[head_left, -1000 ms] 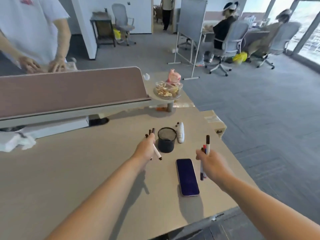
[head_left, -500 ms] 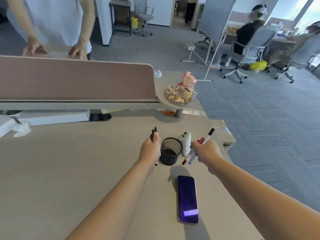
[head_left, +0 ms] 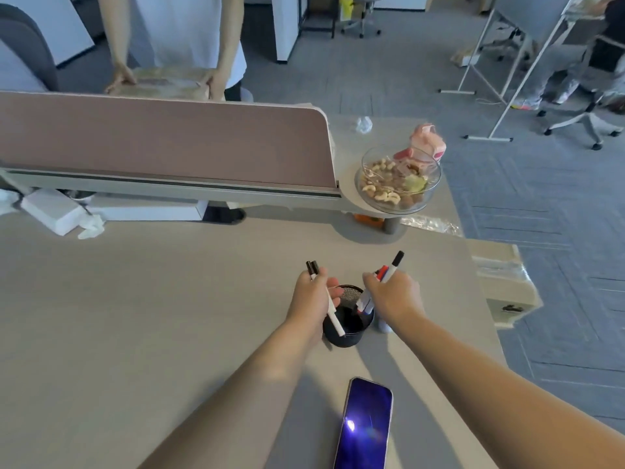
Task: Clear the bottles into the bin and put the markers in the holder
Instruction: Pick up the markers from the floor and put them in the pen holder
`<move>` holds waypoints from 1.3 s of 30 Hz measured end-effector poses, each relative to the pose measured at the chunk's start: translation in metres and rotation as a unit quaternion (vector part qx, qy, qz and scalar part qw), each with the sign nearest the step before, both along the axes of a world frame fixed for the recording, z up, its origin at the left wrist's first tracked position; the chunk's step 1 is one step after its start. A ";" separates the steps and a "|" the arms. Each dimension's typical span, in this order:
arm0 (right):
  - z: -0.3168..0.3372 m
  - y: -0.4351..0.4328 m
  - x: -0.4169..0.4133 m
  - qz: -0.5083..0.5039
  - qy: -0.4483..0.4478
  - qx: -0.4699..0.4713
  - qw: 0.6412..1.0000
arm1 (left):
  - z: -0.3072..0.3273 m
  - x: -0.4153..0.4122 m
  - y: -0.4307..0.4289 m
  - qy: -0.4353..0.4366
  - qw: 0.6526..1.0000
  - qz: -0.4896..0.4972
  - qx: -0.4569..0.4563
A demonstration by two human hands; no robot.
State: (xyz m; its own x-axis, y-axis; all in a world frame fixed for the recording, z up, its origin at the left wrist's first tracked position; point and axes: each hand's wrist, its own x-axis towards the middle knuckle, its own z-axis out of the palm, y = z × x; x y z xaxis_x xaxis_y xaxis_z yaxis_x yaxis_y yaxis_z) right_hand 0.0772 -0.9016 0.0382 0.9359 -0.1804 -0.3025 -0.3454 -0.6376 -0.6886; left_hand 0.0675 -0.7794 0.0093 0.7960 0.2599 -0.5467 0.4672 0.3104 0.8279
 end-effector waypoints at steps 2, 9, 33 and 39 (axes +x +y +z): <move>-0.014 0.003 0.009 0.069 0.007 -0.076 0.995 | -0.007 0.005 -0.002 -0.009 1.000 0.011 0.011; -0.046 0.006 0.032 0.161 0.010 -0.119 0.980 | -0.019 0.014 -0.007 -0.050 0.997 0.001 0.058; -0.041 -0.017 0.014 0.110 0.030 0.023 0.993 | -0.010 0.000 0.002 -0.059 0.998 -0.007 -0.003; -0.044 -0.025 -0.019 0.103 0.016 0.033 0.994 | -0.009 -0.028 0.003 -0.078 0.997 -0.013 0.011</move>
